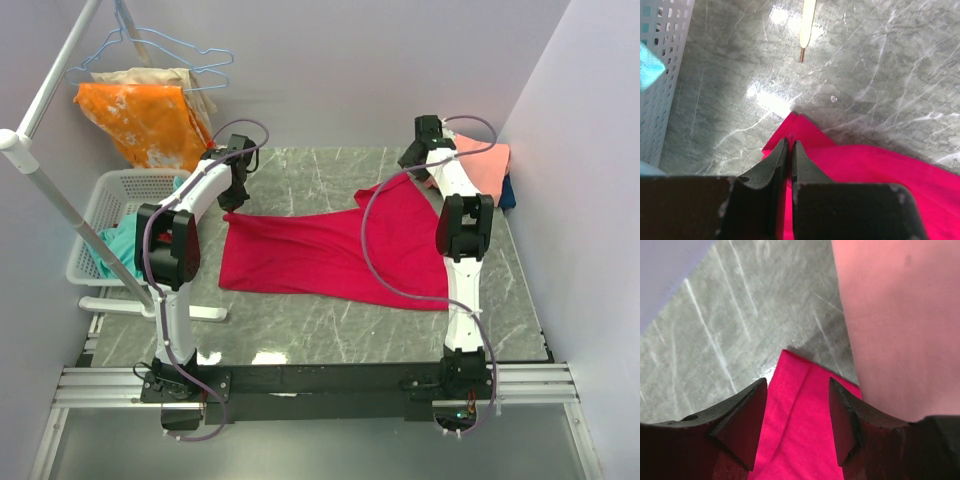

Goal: Fold and stack the t-shirts
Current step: Fold the tshirt

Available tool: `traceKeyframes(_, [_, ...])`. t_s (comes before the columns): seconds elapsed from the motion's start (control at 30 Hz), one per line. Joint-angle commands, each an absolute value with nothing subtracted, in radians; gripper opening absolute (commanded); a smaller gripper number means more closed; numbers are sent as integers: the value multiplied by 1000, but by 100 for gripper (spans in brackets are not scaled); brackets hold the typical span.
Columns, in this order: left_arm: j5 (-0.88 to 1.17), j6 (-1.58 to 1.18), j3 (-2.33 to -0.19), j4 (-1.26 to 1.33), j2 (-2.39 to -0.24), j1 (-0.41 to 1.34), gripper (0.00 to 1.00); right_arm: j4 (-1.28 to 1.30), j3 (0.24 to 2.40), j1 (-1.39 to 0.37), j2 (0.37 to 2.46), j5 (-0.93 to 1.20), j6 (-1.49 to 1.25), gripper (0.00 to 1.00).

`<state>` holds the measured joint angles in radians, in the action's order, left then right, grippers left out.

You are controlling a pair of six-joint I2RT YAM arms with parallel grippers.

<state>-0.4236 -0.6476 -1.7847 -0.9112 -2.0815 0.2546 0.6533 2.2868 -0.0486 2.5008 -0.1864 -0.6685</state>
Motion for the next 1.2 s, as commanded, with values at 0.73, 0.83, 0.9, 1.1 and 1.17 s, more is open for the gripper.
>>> traceKeyframes(0.73, [-422, -650, -1839, -933, -2060, 259, 1, 804, 2485, -26, 2618, -80, -655, 55])
traceKeyframes(0.83, [-420, -650, -1824, -930, -2049, 259, 1, 810, 2488, -20, 2625, -72, -658, 49])
traceKeyframes(0.9, [-420, -650, -1813, -923, -2037, 261, 1, 810, 2490, -15, 2628, -64, -663, 43])
traceKeyframes(1.1, [-428, -650, -1806, -930, -2026, 261, 1, 818, 2494, -11, 2631, -69, -672, 37])
traceKeyframes(1.17, [-425, -649, -1799, -927, -2020, 261, 1, 822, 2496, -8, 2634, -69, -680, 35])
